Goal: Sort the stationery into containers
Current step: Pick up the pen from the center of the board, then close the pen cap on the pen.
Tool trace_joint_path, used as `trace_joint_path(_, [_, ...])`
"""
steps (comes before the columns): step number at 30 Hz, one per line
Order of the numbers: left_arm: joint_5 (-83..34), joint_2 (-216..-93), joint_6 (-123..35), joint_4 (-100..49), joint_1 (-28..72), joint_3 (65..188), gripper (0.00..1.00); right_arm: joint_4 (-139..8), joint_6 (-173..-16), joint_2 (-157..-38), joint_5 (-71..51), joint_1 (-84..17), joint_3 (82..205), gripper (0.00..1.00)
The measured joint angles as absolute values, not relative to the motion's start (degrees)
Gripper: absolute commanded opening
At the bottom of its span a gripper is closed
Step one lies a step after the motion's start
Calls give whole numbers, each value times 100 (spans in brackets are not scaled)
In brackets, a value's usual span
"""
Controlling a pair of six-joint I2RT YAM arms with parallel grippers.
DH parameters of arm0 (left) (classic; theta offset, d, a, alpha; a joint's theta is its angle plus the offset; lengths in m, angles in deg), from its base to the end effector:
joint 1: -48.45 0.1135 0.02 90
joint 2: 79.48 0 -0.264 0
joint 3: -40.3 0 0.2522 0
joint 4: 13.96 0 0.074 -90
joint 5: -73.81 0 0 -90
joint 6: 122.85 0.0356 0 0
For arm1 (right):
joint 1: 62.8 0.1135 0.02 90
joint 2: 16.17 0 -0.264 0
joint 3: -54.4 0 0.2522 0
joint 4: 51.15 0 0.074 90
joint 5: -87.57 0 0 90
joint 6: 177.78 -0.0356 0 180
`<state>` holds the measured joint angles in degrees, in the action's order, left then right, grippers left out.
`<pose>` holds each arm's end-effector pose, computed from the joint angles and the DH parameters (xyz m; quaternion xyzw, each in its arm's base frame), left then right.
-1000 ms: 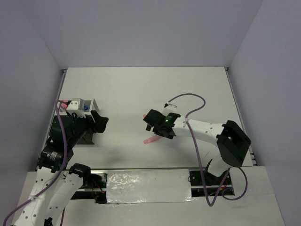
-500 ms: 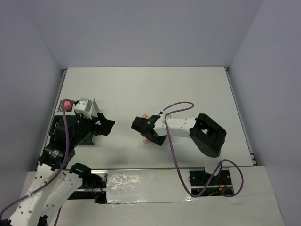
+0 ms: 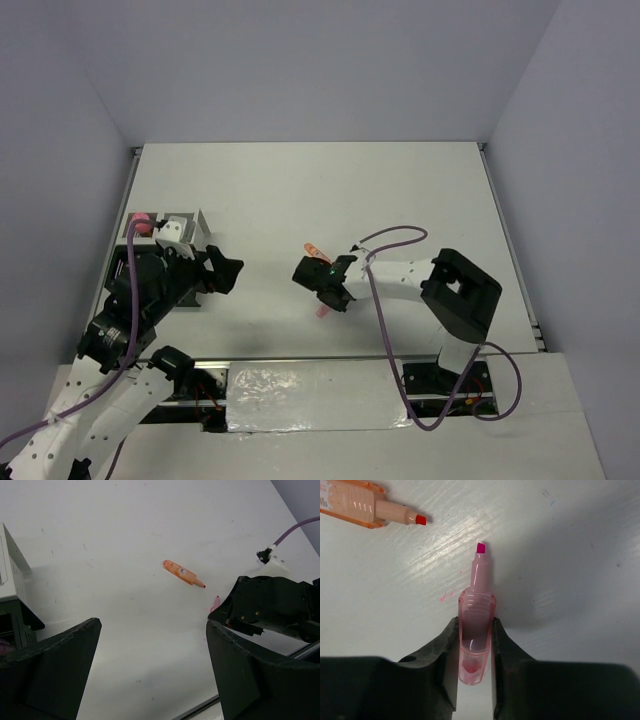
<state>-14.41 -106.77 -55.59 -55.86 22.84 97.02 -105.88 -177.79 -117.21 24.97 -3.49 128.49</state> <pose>0.1015 -0.0474 0.3348 0.0098 0.7796 -0.2453 0.5761 0.1726 0.2588 0.1538 0.2731 0.9299 0.0055 0.2464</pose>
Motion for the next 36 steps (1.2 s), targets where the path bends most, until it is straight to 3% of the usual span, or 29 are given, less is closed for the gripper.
trace_joint_path(1, [-1425, -10677, -5559, -5595, 2284, 9702, 99, -10481, -17827, -11629, 2503, -329, 12729, 4])
trace_joint_path(2, [-1403, -10677, -5561, -5611, 2284, 9702, 99, -10400, -17843, -11550, 2497, -307, 12635, 0])
trace_joint_path(9, [-1382, -10690, -5563, -5621, 2284, 9702, 99, -10000, -17340, -10755, 2330, 19, 11816, 0])
trace_joint_path(14, [-1806, -10939, -5777, -5630, 2269, 9755, 99, -9296, -15668, -9563, 2346, 491, 11335, 0])
trace_joint_path(20, [-2831, -11068, -7268, -5298, 2262, 9766, 99, -7969, -12988, -8346, 2062, 1715, 11363, 0])
trace_joint_path(27, [-3150, -10330, -8573, -5082, 2247, 9532, 99, -7816, -11469, -8401, 2051, 2246, 12216, 0])
trace_joint_path(36, [-3274, -10052, -9017, -5165, 2247, 9191, 96, -7773, -10877, -8897, 2527, 2268, 13031, 0])
